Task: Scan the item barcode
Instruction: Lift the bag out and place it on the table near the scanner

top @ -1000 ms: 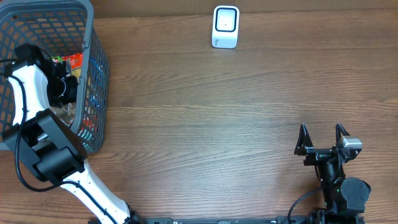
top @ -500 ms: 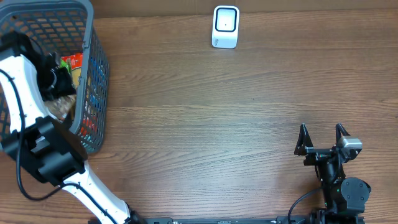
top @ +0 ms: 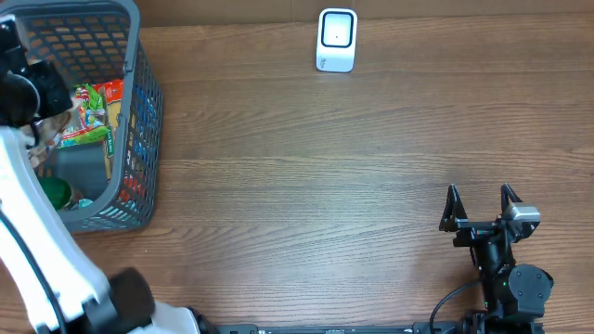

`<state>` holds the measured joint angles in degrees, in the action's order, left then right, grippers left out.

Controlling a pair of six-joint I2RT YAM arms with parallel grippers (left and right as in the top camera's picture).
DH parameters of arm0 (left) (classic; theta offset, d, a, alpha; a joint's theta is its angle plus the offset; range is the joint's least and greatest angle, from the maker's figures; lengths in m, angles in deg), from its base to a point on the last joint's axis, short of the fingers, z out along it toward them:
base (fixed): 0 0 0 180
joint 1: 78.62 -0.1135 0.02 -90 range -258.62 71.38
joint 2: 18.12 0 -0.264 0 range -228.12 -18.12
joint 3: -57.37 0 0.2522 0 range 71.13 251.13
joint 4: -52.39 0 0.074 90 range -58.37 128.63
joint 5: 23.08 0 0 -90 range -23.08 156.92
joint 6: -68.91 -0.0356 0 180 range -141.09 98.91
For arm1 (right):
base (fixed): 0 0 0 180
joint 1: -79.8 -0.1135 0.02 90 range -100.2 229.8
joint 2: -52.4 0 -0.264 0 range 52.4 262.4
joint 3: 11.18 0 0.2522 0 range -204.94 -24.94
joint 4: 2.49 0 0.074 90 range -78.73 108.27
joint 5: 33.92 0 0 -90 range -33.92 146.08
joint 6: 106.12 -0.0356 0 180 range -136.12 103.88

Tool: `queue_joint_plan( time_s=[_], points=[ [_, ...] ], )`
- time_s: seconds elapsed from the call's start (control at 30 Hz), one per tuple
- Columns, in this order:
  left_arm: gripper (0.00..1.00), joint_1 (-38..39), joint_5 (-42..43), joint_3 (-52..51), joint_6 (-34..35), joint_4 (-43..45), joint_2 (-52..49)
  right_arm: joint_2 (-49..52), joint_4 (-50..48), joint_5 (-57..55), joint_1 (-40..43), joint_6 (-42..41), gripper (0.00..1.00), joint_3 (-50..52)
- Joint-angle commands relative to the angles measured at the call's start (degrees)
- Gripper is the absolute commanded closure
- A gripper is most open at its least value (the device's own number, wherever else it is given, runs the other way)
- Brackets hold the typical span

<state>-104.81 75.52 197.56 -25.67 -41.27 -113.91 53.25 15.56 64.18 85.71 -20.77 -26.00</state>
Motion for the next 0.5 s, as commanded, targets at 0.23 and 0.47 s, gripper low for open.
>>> queue_joint_plan(
  time_s=[0.23,0.47],
  points=[
    [0.96,25.4,9.0,1.2,-0.5,-0.1,10.8,-0.5,-0.2,-0.5,0.2,0.2,0.0,0.6],
    [0.96,43.6,5.8,-3.0,1.3,-1.1,5.5,-0.5,-0.2,-0.5,0.2,0.2,0.0,0.6]
  ],
)
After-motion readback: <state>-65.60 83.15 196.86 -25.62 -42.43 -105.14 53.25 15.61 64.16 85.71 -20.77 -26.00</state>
